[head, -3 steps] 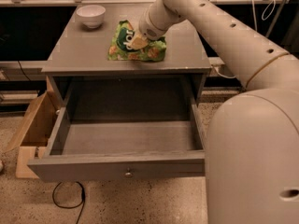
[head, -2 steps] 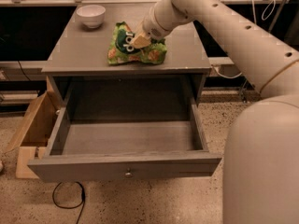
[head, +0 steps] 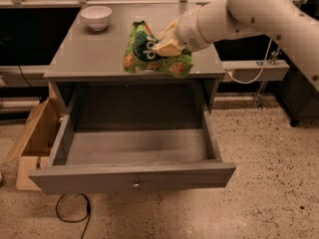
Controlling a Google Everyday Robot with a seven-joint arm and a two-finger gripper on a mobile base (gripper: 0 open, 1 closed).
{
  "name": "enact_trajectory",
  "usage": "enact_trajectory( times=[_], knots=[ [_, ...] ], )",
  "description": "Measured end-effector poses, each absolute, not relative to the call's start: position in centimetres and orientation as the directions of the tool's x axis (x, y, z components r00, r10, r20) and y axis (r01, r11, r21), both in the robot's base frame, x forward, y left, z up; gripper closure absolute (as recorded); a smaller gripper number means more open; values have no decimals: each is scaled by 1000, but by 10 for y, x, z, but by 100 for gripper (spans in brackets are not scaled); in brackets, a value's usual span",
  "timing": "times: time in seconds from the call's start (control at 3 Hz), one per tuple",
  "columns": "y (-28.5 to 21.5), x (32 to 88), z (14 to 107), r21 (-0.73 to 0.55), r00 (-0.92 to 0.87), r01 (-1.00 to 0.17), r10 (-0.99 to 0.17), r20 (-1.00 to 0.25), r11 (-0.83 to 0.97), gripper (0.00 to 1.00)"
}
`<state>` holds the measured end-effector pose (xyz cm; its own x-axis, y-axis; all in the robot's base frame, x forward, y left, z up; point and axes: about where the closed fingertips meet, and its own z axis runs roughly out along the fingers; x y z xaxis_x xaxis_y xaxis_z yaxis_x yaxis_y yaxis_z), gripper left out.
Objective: Place green rice chip bag into top drawer
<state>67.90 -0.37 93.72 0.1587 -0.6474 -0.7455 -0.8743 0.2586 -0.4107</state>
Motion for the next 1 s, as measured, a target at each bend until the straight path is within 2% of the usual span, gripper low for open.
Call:
enact_trajectory(
  times=[0.33, 0.67, 1.0],
  knots=[
    [-26, 627, 929, -370, 114, -896, -681, -724, 243, 100],
    [-43, 594, 895, -277, 18, -934, -744, -668, 226, 100],
    [-49, 568, 840, -107, -110, -972, -804, -584, 210, 97]
  ],
)
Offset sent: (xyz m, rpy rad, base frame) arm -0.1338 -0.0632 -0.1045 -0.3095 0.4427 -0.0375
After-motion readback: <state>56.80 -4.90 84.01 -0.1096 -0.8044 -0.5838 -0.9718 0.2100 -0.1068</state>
